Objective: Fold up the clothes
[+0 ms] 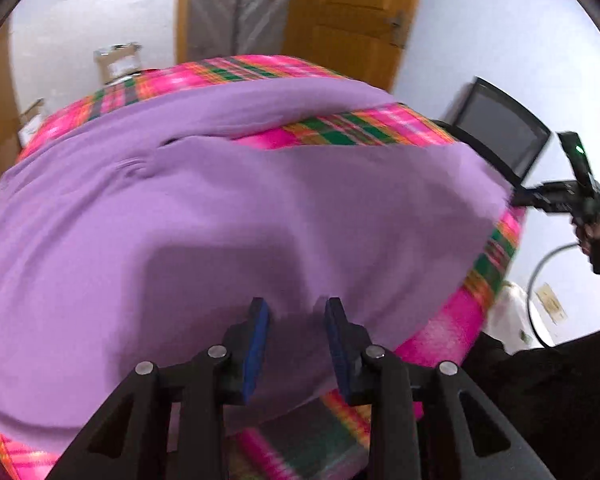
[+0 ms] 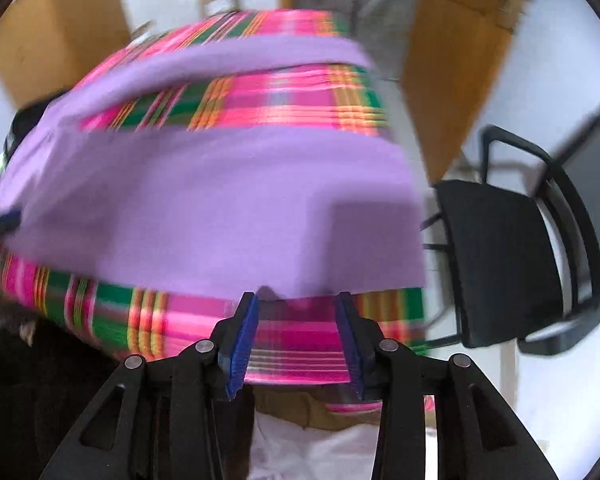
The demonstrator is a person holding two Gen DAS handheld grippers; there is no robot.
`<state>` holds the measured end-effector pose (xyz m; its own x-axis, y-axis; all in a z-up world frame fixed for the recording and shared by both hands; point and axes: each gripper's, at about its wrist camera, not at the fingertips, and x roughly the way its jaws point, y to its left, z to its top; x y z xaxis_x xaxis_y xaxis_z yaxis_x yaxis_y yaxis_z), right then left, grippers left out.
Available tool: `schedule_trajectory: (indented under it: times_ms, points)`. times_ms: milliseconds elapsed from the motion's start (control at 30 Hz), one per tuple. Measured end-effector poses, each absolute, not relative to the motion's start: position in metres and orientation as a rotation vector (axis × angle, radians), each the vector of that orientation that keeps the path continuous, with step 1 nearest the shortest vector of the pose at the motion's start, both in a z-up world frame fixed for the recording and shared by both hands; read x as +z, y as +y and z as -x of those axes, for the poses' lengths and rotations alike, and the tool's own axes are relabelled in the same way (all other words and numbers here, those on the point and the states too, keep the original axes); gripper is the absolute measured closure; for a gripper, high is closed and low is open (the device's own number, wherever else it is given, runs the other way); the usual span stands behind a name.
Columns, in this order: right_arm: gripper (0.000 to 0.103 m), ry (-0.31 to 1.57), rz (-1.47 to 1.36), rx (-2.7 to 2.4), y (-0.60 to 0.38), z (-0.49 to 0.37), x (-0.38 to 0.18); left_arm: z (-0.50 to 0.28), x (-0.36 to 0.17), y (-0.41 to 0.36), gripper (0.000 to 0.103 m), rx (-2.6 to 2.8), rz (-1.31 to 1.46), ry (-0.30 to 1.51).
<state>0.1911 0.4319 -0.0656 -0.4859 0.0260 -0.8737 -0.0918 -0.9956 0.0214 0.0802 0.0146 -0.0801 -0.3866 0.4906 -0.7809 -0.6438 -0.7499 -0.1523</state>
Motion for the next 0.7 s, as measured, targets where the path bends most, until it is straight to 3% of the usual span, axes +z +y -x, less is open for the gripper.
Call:
schedule_trajectory:
  times_ms: [67,200,467,700]
  points:
    - [0.061,0.181,1.494,2.704,0.427,-0.188,-0.061,-0.084,-0.08,0.025,0.073,2.137,1.117,0.254]
    - [0.061,0.157,1.447,2.881,0.378,-0.162,-0.062,-0.079,-0.077,0.028,0.073,2.183,1.117,0.207]
    - [0.061,0.054,1.491,3.114,0.292,-0.099,-0.069,-0.064,-0.066,-0.016,0.073,2.426,1.135,0.098]
    - [0.061,-0.054,1.523,3.109,0.276,-0.077,-0.076,-0.053,-0.082,-0.049,0.073,2.526,1.234,0.016]
